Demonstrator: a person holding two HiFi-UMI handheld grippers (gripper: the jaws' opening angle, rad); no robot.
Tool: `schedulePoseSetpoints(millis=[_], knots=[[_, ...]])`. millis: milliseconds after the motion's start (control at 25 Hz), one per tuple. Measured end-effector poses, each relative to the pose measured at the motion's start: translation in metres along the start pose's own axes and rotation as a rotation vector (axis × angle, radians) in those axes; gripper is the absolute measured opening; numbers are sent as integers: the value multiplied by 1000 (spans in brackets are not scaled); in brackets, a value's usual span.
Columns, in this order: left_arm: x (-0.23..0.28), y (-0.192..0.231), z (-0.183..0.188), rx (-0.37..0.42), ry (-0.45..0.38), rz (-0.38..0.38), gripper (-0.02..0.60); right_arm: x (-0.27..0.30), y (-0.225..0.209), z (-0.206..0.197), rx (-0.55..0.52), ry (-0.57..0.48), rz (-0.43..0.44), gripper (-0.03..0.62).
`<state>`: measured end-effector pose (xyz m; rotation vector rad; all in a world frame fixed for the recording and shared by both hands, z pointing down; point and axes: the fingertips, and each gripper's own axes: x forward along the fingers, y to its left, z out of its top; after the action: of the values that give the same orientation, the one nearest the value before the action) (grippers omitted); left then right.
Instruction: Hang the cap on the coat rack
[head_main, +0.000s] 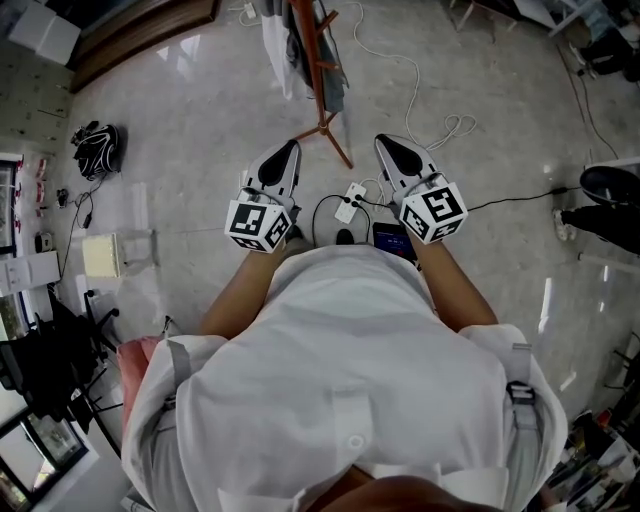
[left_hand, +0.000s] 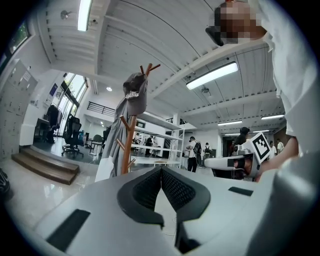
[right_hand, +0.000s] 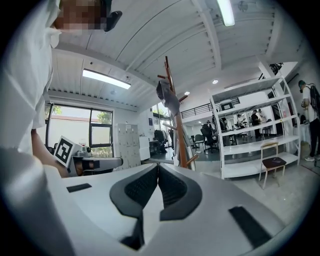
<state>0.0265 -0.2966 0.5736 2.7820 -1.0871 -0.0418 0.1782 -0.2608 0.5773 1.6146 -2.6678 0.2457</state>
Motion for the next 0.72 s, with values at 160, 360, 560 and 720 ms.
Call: schedulePoseSetpoints(millis=[160, 360, 560, 720], knots=[[10, -3, -5, -5, 14, -15, 17, -4, -7, -4, 10, -7, -1, 24], [20, -1, -5, -14, 25, -41, 17, -2, -18, -4, 23, -6, -21, 24], [28, 14, -16, -76, 39, -37, 17, 5, -26, -9, 50, -8, -40, 24], [31, 17, -16, -78, 29, -47, 17, -1, -30, -11, 49, -8, -68, 23]])
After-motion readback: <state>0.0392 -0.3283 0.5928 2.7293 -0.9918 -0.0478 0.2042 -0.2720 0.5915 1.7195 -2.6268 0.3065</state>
